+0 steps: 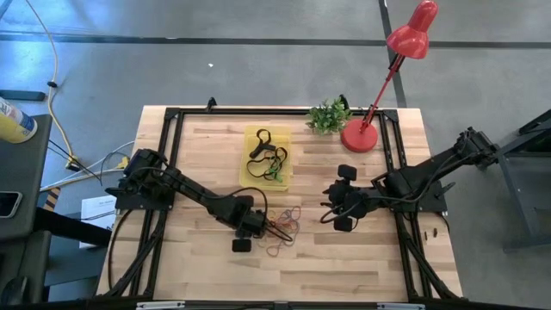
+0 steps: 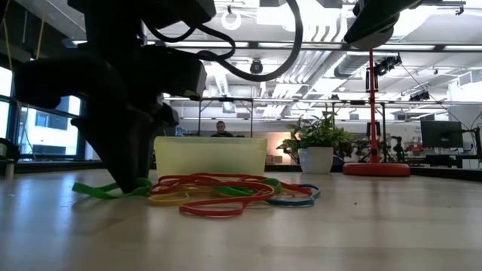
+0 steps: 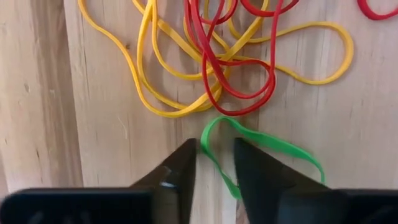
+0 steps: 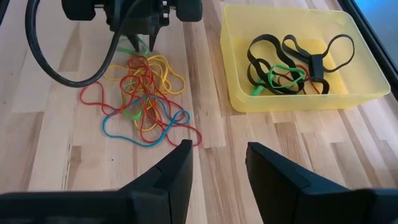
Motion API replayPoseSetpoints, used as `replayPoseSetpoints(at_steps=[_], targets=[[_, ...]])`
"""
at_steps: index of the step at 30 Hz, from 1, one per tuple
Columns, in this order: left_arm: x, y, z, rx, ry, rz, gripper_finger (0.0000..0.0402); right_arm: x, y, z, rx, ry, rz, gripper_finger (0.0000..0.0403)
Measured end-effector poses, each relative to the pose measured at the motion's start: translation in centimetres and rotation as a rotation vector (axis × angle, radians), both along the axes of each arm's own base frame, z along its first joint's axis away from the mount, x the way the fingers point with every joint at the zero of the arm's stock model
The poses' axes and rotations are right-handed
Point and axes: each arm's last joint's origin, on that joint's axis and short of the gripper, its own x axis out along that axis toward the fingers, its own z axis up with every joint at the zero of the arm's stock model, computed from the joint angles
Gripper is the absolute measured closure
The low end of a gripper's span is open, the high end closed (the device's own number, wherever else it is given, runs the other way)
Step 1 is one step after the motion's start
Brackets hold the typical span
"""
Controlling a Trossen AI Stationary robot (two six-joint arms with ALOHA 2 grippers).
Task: Pick and place rubber bands into bin
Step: Put the green rubber band into the yellow bin
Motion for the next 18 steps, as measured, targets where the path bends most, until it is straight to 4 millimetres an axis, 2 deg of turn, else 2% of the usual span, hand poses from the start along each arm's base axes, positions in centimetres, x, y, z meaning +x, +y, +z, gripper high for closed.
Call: replayPoseSetpoints(at_steps=[5,12,15,18], targets=[[0.0,0.0,0.0,0.004,-0.002,0.002,0.0392,0.0,0.0,0.0,0.0,0.0,0.0,0.0263],[0.4,0.0,0.6,0.001,-0.002,0.0,0.0386,0.0,0.0,0.0,-0.001,0.0,0.0,0.0263],[0.7,-0.1,2.0,0.002,-0.004,-0.038,0.0399,0.0,0.0,0.0,-0.01,-0.004,-0.009,0.0263],[0.7,-0.2,3.4,0.012,0.035,-0.072,0.0394,0.0,-0.1,0.0,-0.022,-0.009,-0.02,0.0263]])
